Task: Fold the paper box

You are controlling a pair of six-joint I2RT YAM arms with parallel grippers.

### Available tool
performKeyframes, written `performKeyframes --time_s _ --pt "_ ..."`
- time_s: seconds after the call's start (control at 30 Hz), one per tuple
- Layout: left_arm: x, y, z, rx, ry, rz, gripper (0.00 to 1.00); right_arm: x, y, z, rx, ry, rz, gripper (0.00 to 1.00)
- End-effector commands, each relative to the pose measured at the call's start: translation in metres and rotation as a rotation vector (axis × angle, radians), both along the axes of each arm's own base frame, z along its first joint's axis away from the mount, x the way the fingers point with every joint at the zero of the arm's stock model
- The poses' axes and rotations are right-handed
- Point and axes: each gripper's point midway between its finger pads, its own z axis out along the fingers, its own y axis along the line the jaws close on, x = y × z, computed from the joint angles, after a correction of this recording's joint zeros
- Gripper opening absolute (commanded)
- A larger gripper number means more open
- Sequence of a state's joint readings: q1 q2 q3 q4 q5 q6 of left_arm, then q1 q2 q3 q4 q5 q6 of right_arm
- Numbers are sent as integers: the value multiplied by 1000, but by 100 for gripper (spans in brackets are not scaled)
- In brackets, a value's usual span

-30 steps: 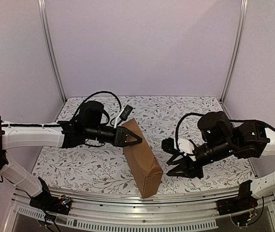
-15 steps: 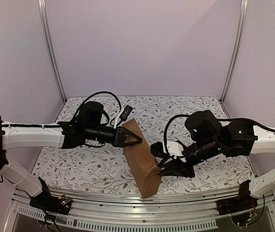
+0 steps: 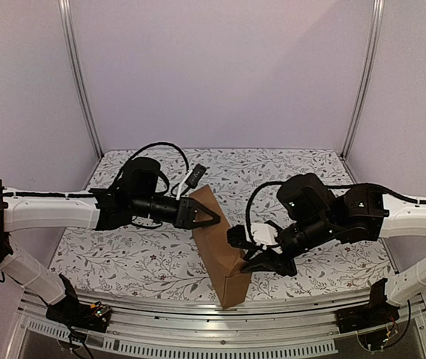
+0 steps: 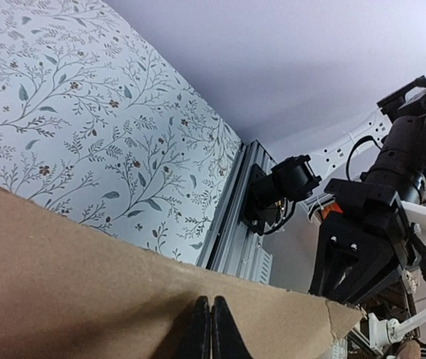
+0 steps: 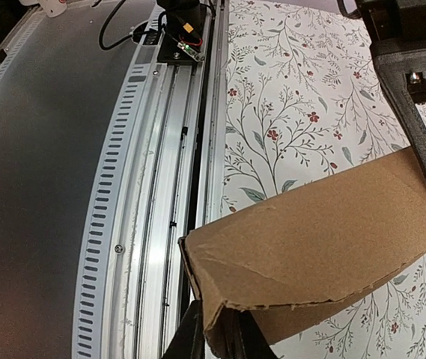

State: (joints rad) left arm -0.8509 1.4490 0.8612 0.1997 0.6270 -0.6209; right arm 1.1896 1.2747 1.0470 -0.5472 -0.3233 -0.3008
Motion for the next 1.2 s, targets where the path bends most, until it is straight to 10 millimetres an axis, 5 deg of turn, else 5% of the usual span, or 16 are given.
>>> performKeyframes --time_s 0.0,0.17,0.6,1.17 --pt "-7 0 -17 39 34 -34 3 3 6 4 -2 -15 19 12" --pt "-8 -2 -18 43 28 -58 3 3 10 1 -10 -20 39 0" --pt "-5 -13 -29 78 44 -111 6 -4 17 8 67 -107 158 0" --pt "-12 -16 -52 98 116 -131 5 -24 20 -38 -11 -85 186 0"
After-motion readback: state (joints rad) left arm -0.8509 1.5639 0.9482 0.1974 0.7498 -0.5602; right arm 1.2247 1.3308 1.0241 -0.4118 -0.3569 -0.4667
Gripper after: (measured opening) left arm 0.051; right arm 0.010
